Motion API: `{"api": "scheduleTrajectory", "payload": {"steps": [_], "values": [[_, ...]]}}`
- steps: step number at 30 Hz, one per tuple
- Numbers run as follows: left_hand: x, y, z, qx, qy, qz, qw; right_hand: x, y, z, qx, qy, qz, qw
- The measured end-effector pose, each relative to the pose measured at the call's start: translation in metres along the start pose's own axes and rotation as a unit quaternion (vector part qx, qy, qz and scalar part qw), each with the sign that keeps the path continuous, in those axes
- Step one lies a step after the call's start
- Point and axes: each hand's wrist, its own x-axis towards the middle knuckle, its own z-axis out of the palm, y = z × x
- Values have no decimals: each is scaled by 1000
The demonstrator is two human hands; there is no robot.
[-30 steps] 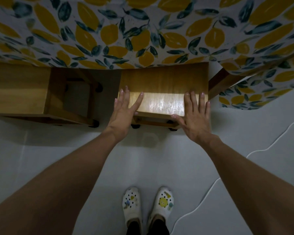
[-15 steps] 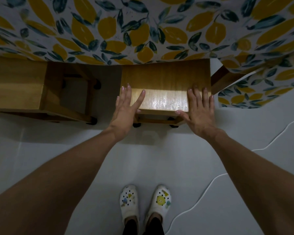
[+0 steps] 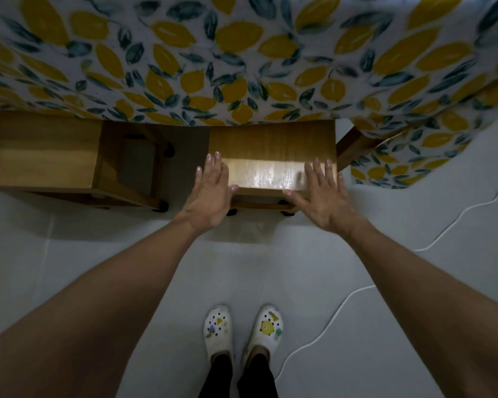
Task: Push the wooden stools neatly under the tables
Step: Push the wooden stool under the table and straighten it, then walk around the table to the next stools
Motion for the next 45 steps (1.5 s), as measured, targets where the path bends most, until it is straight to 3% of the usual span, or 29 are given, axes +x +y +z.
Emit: {"api": "scheduleTrajectory", "payload": {"steps": [7, 17, 33, 40, 43, 45], "values": [[-102, 53, -130, 36, 29, -73, 996, -105, -55, -138, 64, 85, 9, 994], [-155, 158, -309, -13, 144, -47, 988, -202, -67, -339, 154, 215, -49, 963], [13, 401, -375, -268, 245, -154, 919, -103, 170, -540, 155, 166, -160, 961], [119, 451, -406, -329, 289, -210, 874, 4, 232, -607, 151, 141, -221, 953], [180, 475, -428, -397, 313, -205, 838, 62, 255, -646, 133, 141, -238, 952], [222, 493, -446, -407, 316, -195, 834, 98, 272, -678, 110, 139, -242, 954]]}}
